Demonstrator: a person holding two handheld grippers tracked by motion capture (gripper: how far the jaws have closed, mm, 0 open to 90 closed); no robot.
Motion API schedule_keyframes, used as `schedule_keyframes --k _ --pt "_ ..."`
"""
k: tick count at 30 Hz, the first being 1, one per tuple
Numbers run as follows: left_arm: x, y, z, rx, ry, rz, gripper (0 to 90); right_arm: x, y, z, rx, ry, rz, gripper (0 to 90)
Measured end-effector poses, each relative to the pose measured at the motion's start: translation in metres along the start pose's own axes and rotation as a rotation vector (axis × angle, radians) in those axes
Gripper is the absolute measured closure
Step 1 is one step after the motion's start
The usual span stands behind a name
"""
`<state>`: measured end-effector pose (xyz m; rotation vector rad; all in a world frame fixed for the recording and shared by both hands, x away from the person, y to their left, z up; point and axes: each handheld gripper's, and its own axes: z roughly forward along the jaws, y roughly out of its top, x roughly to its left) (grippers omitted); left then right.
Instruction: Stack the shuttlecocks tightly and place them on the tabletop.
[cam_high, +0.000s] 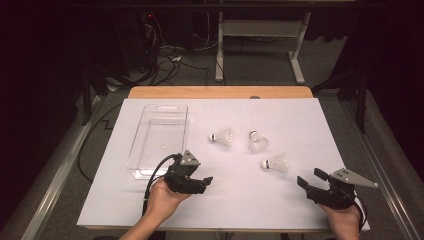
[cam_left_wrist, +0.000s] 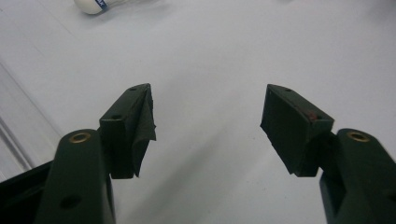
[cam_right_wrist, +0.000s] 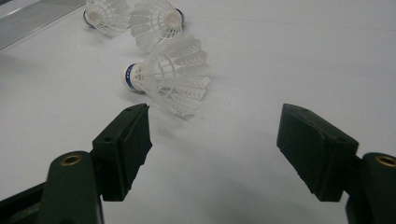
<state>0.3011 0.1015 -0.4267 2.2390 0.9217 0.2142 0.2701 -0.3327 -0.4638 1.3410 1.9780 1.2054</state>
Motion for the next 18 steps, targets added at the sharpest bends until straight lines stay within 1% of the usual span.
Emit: schedule_keyframes --k 10,18 --pt "0.002 -0.009 -0.006 -0.004 0.006 -0.008 35.3 0.0 0.0 0.0 0.0 0.0 0.001 26.2" --pt "0.004 -0.016 -0.012 -0.007 0.005 -0.031 35.7 0.0 0.0 0.0 0.0 0.0 0.001 26.2"
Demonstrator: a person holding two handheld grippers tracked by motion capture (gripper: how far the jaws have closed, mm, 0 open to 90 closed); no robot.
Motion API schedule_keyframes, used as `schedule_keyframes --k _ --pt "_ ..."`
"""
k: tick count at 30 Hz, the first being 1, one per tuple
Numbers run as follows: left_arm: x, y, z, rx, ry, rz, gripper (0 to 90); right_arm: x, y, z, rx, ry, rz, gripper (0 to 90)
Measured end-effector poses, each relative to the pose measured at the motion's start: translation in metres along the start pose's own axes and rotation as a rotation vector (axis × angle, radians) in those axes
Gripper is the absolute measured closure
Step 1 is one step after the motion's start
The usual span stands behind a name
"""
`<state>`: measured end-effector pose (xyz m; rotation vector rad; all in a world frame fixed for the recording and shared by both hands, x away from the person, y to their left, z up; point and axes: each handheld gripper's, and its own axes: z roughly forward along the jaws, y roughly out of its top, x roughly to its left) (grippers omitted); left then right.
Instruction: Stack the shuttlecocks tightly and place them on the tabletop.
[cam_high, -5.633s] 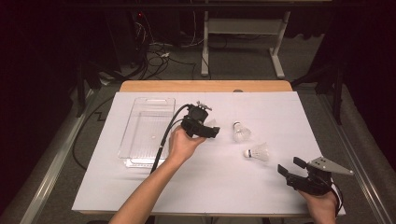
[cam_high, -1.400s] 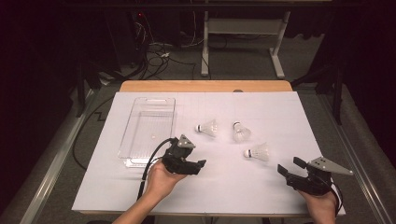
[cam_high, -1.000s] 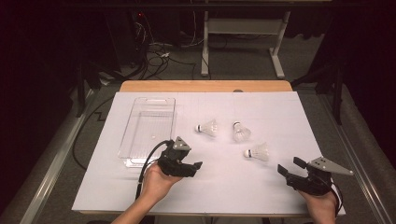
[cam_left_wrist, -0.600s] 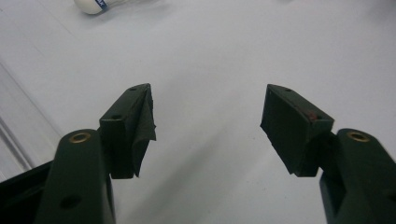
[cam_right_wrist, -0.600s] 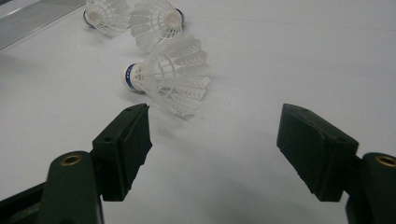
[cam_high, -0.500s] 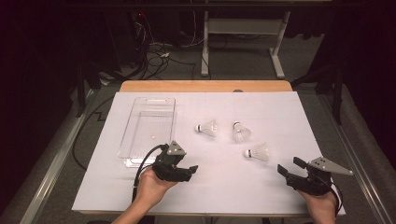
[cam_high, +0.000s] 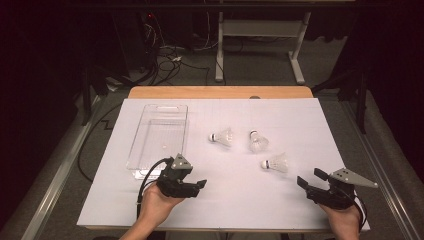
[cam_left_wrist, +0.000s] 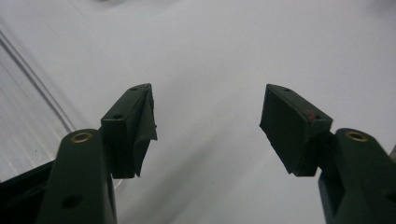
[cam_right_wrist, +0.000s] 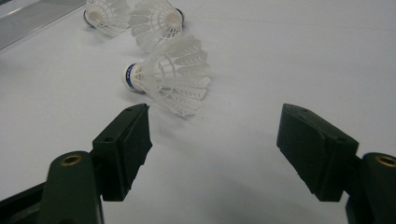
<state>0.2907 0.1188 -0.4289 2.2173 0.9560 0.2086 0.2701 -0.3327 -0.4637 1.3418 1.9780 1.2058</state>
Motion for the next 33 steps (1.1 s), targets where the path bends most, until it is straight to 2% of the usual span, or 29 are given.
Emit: schedule_keyframes --k 4,6,17,25,33 --pt "0.001 -0.003 -0.002 -0.004 0.004 -0.006 35.7 0.0 0.0 0.0 0.0 -0.001 0.0 26.2" --pt "0.001 -0.006 -0.004 -0.004 0.029 0.004 35.5 0.0 0.0 0.0 0.0 -0.001 0.0 26.2" --pt "0.002 -0.016 -0.008 -0.009 0.022 -0.007 35.5 0.0 0.0 0.0 0.002 -0.002 0.0 26.2" --pt "-0.001 -0.022 -0.014 -0.018 0.052 0.009 35.1 0.0 0.0 0.0 0.002 -0.003 -0.001 26.2" --pt "0.001 -0.031 -0.021 -0.027 0.069 -0.001 35.0 0.0 0.0 0.0 0.001 -0.004 -0.001 26.2"
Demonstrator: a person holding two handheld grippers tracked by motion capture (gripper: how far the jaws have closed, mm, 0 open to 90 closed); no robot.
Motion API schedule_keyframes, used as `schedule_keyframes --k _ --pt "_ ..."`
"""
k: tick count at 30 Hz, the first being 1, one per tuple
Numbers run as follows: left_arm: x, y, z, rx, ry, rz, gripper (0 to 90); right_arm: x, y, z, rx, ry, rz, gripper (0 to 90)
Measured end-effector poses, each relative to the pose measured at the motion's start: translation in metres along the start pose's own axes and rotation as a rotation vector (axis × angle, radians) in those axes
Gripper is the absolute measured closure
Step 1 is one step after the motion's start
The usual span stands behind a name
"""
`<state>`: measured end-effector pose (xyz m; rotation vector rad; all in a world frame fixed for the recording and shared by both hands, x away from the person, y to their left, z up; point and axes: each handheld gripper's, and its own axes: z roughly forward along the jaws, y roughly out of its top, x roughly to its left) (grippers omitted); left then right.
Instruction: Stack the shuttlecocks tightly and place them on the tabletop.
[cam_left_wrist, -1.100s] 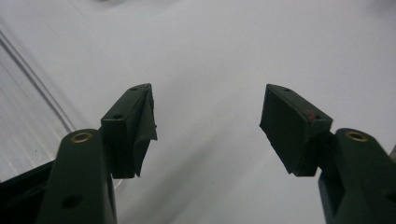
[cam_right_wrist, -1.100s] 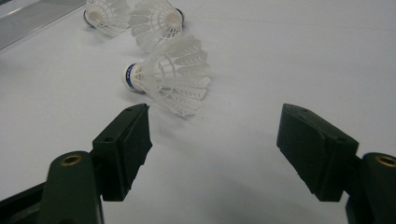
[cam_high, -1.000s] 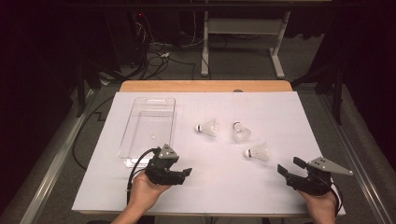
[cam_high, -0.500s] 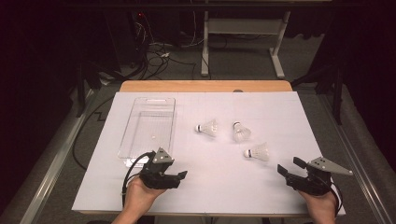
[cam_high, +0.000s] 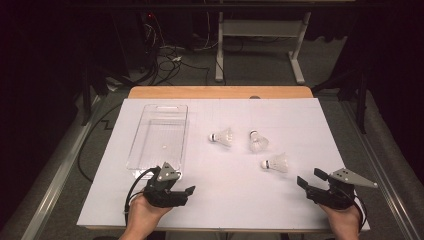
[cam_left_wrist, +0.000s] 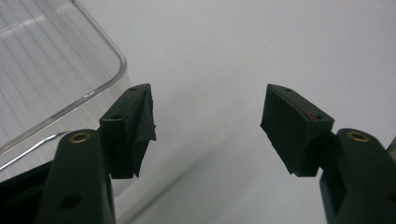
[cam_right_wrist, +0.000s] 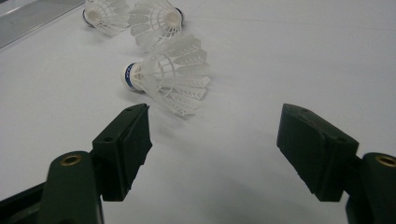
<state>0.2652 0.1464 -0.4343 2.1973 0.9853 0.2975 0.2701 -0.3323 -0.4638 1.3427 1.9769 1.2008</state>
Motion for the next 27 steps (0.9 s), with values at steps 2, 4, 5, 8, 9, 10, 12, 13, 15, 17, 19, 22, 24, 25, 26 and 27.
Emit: schedule_keyframes --k 2,4,5,8,9,10,12,13,15,17,19,22,24,25,26,27 --pt "0.002 -0.002 -0.002 -0.002 0.002 -0.004 35.0 0.0 0.0 0.0 0.0 0.0 0.001 26.2" --pt "0.003 -0.005 -0.003 -0.002 0.003 -0.013 35.0 0.0 0.0 0.0 0.001 0.0 0.0 26.2" --pt "0.004 -0.006 -0.004 -0.002 0.005 -0.015 34.9 0.0 0.0 0.0 0.001 0.0 0.001 26.2" --pt "0.006 -0.009 -0.006 -0.004 0.008 -0.025 34.8 0.0 0.0 0.0 0.001 -0.001 0.001 26.2" --pt "0.007 -0.01 -0.006 -0.005 0.009 -0.027 34.8 0.0 0.0 0.0 0.001 -0.001 0.001 26.2" --pt "0.008 -0.011 -0.007 -0.006 0.012 -0.031 34.9 0.0 0.0 0.0 0.001 -0.001 0.0 26.1" --pt "0.009 -0.013 -0.008 -0.007 0.015 -0.036 34.9 0.0 0.0 0.0 0.001 -0.001 0.001 26.2" --pt "0.01 -0.014 -0.008 -0.013 0.017 -0.043 35.0 0.0 0.0 0.0 0.001 -0.001 0.0 26.2" --pt "0.012 -0.015 -0.009 -0.016 0.02 -0.05 35.1 0.0 0.0 0.0 0.001 -0.001 0.001 26.1" --pt "0.014 -0.017 -0.01 -0.017 0.021 -0.054 35.2 0.0 0.0 0.0 0.001 -0.001 0.001 26.2" --pt "0.015 -0.018 -0.011 -0.016 0.023 -0.056 35.2 0.0 0.0 0.0 0.002 -0.001 0.001 26.2" --pt "0.016 -0.02 -0.012 -0.017 0.028 -0.063 35.3 0.0 0.0 0.0 0.001 -0.001 0.0 26.2" --pt "0.017 -0.022 -0.013 -0.019 0.032 -0.067 35.2 0.0 0.0 0.0 0.002 0.0 0.0 26.1" --pt "0.018 -0.023 -0.014 -0.02 0.036 -0.068 35.2 0.0 0.0 0.0 0.001 0.0 0.0 26.2" --pt "0.019 -0.024 -0.015 -0.024 0.037 -0.075 35.2 0.0 0.0 0.0 0.002 -0.001 0.0 26.1" --pt "0.02 -0.025 -0.016 -0.028 0.041 -0.08 35.2 0.0 0.0 0.0 0.002 -0.001 0.0 26.2"
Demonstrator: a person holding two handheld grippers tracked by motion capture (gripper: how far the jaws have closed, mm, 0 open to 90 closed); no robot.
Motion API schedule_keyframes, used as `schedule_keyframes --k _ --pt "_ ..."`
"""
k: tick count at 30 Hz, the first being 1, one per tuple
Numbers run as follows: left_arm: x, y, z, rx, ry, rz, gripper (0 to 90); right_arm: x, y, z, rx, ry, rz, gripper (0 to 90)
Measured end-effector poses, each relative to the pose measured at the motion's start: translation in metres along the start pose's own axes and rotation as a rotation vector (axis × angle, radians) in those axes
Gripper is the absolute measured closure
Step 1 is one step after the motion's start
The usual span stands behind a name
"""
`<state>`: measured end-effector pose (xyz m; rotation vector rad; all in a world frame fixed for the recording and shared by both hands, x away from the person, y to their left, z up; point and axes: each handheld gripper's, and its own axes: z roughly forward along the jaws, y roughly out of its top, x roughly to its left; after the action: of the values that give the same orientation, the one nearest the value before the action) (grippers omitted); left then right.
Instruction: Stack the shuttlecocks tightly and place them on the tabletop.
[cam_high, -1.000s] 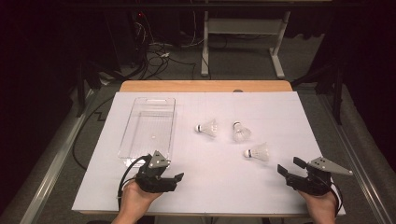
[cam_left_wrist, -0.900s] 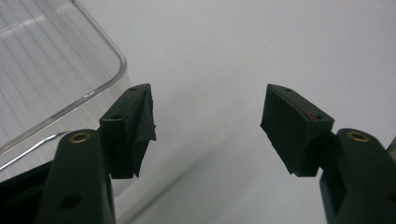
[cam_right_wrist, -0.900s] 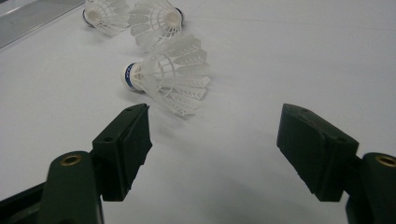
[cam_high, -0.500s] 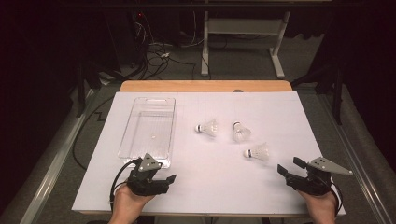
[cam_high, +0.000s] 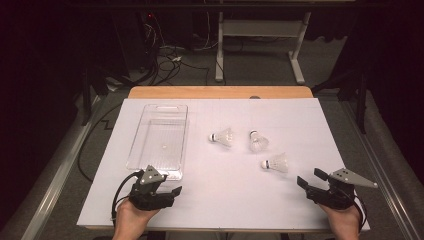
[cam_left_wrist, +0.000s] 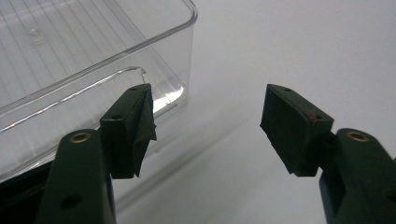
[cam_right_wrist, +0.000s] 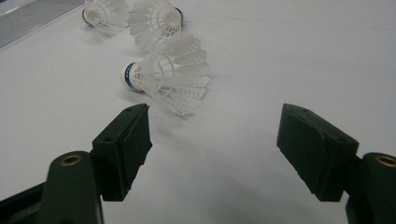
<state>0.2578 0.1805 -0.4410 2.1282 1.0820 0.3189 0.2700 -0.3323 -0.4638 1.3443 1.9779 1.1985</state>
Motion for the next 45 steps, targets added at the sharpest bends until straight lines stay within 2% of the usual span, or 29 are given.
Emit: schedule_keyframes --k 6,13,45 --pt "0.007 -0.007 -0.006 -0.004 0.022 -0.018 35.2 0.0 0.0 0.0 0.0 -0.002 -0.001 26.2" --pt "0.014 -0.013 -0.011 -0.01 0.03 -0.042 35.1 0.0 0.0 0.0 0.002 -0.003 -0.001 26.2" --pt "0.036 -0.036 -0.022 -0.054 0.094 -0.119 34.0 0.0 0.0 0.0 0.001 -0.011 -0.001 26.2"
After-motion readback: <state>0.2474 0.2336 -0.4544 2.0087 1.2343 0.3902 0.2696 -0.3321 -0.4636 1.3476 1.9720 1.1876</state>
